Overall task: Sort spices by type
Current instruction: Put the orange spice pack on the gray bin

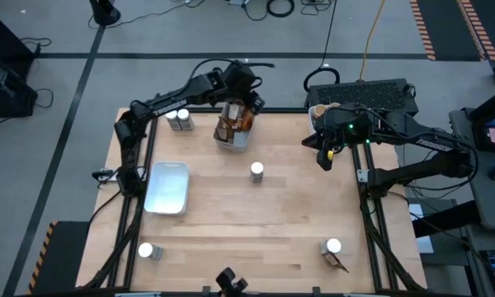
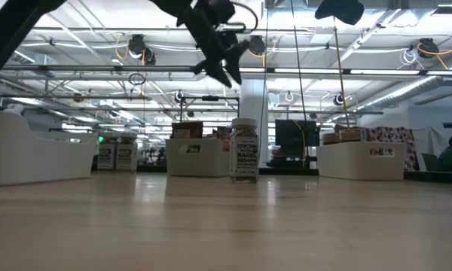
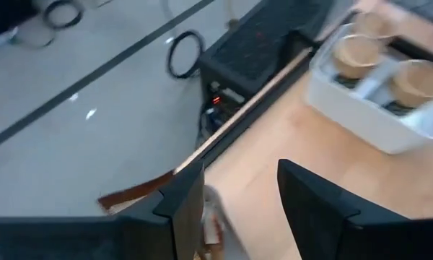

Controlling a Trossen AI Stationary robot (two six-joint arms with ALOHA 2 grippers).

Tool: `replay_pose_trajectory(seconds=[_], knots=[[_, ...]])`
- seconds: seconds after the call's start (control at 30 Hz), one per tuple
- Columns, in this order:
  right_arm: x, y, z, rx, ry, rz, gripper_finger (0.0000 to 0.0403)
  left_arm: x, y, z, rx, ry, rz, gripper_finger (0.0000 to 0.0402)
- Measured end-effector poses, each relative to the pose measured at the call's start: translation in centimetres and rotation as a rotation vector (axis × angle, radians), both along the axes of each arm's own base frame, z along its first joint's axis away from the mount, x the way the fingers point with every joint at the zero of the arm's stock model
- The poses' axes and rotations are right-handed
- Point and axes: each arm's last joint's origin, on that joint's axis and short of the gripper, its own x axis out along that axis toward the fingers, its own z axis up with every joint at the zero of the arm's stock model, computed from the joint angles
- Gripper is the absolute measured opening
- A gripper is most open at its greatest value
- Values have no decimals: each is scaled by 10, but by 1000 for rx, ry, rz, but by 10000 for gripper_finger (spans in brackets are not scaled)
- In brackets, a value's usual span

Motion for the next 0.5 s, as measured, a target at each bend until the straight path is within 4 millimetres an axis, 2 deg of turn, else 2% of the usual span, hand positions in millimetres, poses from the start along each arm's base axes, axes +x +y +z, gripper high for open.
replay_pose_trajectory(seconds=[0.23,0.5], knots=[[0,0,1,6,-8,-6,0,5,-17,9,6,-24,-171,180],[1,0,1,59,-21,-47,0,7,-24,13,26,-29,-204,180]])
